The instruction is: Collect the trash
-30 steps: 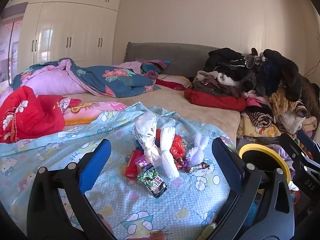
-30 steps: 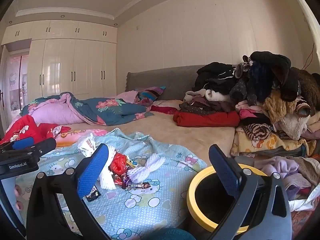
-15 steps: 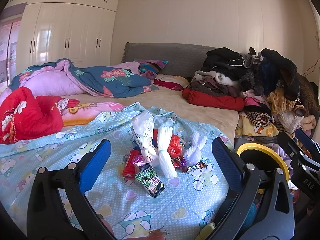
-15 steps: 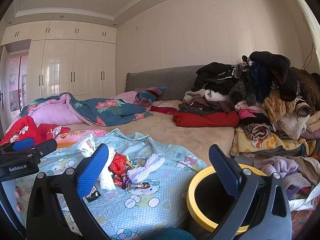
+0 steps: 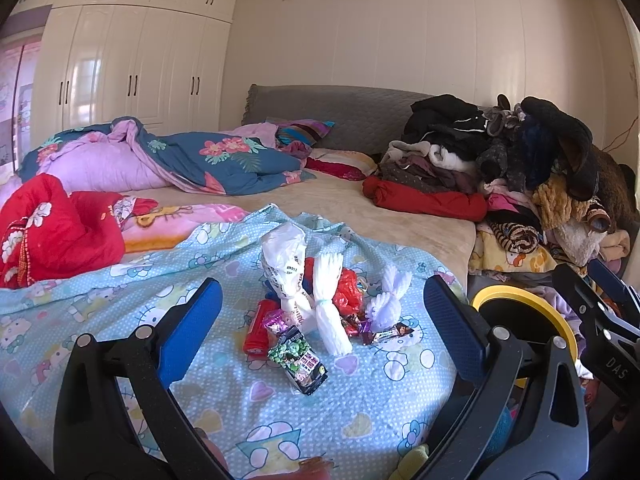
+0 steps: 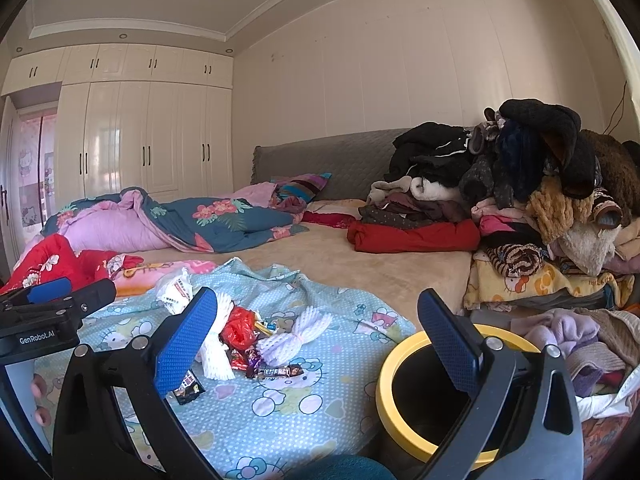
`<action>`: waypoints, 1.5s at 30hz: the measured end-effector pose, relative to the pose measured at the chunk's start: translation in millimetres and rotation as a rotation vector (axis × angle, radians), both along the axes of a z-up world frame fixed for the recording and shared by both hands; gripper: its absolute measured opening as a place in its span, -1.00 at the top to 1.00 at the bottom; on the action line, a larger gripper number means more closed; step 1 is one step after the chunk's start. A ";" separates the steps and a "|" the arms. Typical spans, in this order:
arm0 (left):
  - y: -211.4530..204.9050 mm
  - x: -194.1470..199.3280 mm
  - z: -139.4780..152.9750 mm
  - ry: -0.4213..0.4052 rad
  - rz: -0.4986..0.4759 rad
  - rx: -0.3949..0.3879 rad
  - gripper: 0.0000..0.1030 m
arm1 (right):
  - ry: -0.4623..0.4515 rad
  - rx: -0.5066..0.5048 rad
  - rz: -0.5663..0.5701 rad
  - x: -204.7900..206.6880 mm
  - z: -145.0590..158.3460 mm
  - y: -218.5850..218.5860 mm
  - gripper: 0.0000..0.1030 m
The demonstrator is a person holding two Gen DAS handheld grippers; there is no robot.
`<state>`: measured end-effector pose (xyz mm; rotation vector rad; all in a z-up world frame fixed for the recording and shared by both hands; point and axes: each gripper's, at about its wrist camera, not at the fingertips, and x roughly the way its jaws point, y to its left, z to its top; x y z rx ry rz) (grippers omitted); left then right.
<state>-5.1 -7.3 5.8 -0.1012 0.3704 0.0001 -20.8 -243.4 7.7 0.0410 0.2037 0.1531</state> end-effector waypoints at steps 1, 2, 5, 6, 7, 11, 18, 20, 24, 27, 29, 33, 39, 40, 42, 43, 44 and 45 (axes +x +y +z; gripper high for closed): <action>0.0 -0.3 -0.1 -0.001 0.001 0.000 -0.80 | -0.001 0.001 0.001 -0.2 -0.1 -0.2 -0.89; 0.0 -0.1 -0.6 -0.003 0.000 0.001 -0.80 | -0.001 0.000 0.000 0.1 -0.2 -0.1 -0.89; -0.4 0.1 -1.1 -0.003 -0.001 0.001 -0.80 | 0.000 0.001 0.000 0.5 0.1 -0.2 -0.89; -0.9 0.0 -1.0 -0.003 0.000 0.002 -0.80 | 0.001 0.001 0.000 0.7 0.1 0.0 -0.89; -0.4 0.3 -1.0 -0.002 -0.002 0.001 -0.80 | 0.000 0.001 0.000 0.6 -0.1 0.2 -0.89; -0.3 0.3 -1.2 -0.001 -0.002 0.000 -0.80 | 0.003 0.001 0.000 0.6 -0.8 0.3 -0.89; -0.7 1.7 -6.5 0.005 -0.005 0.000 -0.80 | 0.005 0.002 0.001 1.3 -3.4 0.9 -0.89; -0.2 1.9 -8.1 0.007 -0.009 -0.004 -0.80 | 0.005 0.003 0.000 1.5 -3.5 1.3 -0.89; 2.8 4.6 -11.0 0.019 -0.012 -0.011 -0.80 | 0.018 0.005 0.030 4.8 -9.0 5.8 -0.89; 12.1 8.3 -10.9 0.021 0.014 -0.016 -0.80 | 0.040 0.004 0.074 10.9 -12.6 13.2 -0.89; 18.0 11.0 -8.8 0.022 0.034 -0.018 -0.80 | 0.044 -0.002 0.091 13.5 -13.8 19.1 -0.89; 33.3 15.0 -4.8 0.018 0.079 -0.025 -0.80 | 0.055 -0.004 0.125 21.2 -11.4 28.4 -0.89; 55.5 25.6 -2.3 0.023 0.133 -0.051 -0.80 | 0.078 -0.006 0.175 38.1 -8.7 43.4 -0.89; 59.5 28.5 -1.5 0.023 0.140 -0.055 -0.80 | 0.084 -0.003 0.186 41.9 -9.3 46.5 -0.89; 65.9 34.8 -0.2 0.021 0.152 -0.060 -0.80 | 0.097 -0.004 0.204 48.3 -10.0 52.2 -0.89; 69.3 39.9 -0.1 0.027 0.151 -0.067 -0.80 | 0.106 -0.008 0.212 51.8 -10.4 55.2 -0.89; 72.6 45.0 -0.2 0.032 0.145 -0.077 -0.80 | 0.118 -0.011 0.225 56.6 -11.6 59.4 -0.89; 74.9 49.6 -0.4 0.034 0.133 -0.088 -0.80 | 0.131 -0.011 0.243 61.2 -13.1 62.7 -0.89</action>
